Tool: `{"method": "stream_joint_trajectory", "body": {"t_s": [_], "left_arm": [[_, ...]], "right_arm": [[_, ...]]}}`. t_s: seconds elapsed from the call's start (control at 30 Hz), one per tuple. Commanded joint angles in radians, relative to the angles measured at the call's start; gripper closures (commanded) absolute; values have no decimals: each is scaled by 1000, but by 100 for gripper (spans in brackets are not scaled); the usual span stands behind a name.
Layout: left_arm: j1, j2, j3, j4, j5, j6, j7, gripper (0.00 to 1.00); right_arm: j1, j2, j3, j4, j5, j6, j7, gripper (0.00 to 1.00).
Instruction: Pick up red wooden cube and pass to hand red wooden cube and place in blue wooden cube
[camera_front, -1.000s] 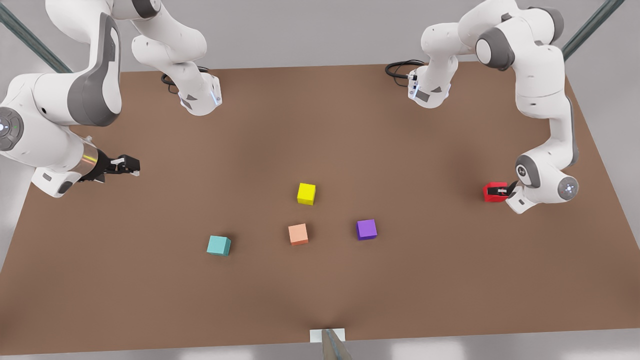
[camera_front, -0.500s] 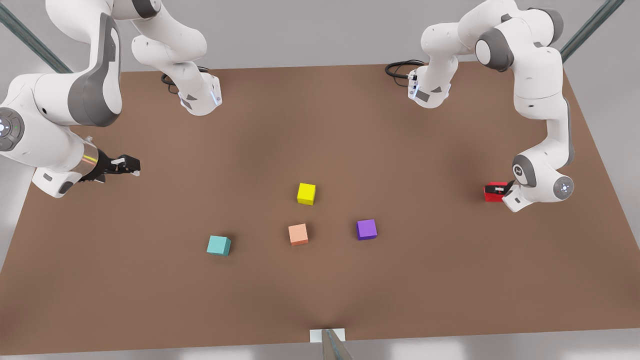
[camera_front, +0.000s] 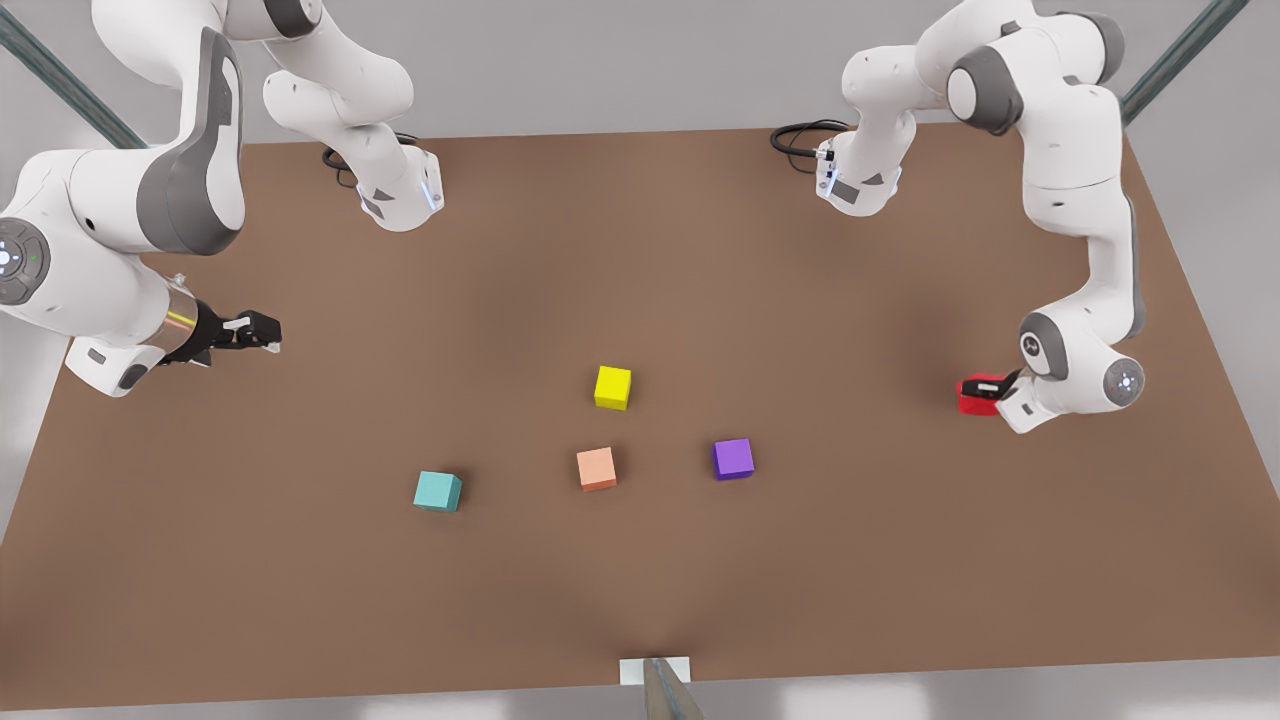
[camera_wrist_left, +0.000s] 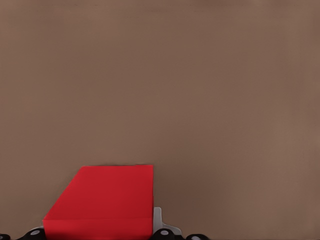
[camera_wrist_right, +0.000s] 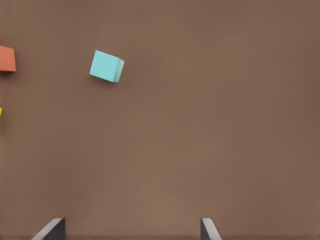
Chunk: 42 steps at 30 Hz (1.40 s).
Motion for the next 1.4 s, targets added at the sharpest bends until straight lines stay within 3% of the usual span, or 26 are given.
{"method": "stream_joint_trajectory", "body": {"t_s": [0.0, 0.07, 0.1, 0.13, 0.23, 0.33, 0.37, 0.47, 0.6, 0.8, 1.2, 1.37], "left_arm": [[-2, 6, -37, 59, -130, -187, -87, 29], [-2, 18, -147, 175, -321, -398, -186, 29], [-2, 49, -242, 289, -414, -521, -291, 29], [-4, 84, -333, 381, -481, -569, -338, 29], [-10, 290, -590, 616, -700, -555, -567, 29], [-19, 460, -830, 714, -837, -311, -532, 29], [-34, 477, -856, 726, -837, -256, -524, 29], [-45, 480, -856, 731, -837, -236, -518, 29], [-45, 488, -856, 737, -837, -234, -498, 29], [-43, 504, -850, 760, -834, -234, -329, 29], [-39, 508, -850, 760, -832, -234, -292, 29], [-39, 508, -850, 760, -832, -233, -294, 29]], "right_arm": [[0, 1, -1, 1, 2, 0, 1, 0], [5, 48, 1, -1, 13, -23, -170, 0], [8, 111, 1, -2, 112, -97, -494, 0], [-5, 198, 1, -1, 345, -101, -658, 0], [-3, 499, 1, 25, 875, -95, -1173, 0], [32, 622, 15, 62, 1140, -89, -1611, 0], [43, 623, 15, 76, 1182, -88, -1663, 0], [64, 653, 15, 136, 1283, 43, -1985, 0], [103, 643, 15, 122, 1339, 135, -2105, 0], [186, 473, 16, -200, 1576, 402, -2372, 0], [275, 524, 32, -184, 1732, 503, -2421, 0], [279, 541, 84, -176, 1768, 506, -2419, 0]]}}
